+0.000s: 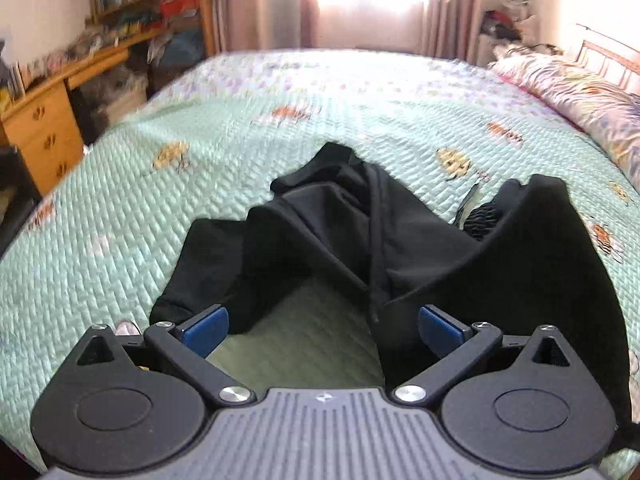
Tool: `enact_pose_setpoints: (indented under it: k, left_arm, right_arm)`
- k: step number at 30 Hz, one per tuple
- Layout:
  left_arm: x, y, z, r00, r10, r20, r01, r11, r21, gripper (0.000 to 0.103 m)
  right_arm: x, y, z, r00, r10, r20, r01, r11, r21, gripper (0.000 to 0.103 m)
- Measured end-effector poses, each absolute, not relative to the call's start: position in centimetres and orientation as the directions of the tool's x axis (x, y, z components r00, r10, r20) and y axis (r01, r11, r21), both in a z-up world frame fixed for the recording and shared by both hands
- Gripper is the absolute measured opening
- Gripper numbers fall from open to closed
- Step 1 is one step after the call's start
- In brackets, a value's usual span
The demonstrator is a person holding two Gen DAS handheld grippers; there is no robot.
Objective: Fold clothes
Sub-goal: 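Grasp the black garment edge with the right gripper and lift it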
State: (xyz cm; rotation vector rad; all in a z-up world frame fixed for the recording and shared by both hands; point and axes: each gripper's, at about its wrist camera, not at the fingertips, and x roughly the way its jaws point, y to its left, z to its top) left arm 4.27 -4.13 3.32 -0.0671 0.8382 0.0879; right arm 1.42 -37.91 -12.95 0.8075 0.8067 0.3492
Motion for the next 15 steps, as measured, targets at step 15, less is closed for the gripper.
enact_pose_setpoints:
  k: [15]
  left_arm:
    - [9.5, -6.6, -0.8, 0.561, -0.159, -0.813, -0.151, 0.945, -0.290, 0.061]
  right_arm:
    - [-1.4, -39.9, -12.1, 0.719, 0.549, -0.425, -0.040, 0.644, 0.764, 0.059]
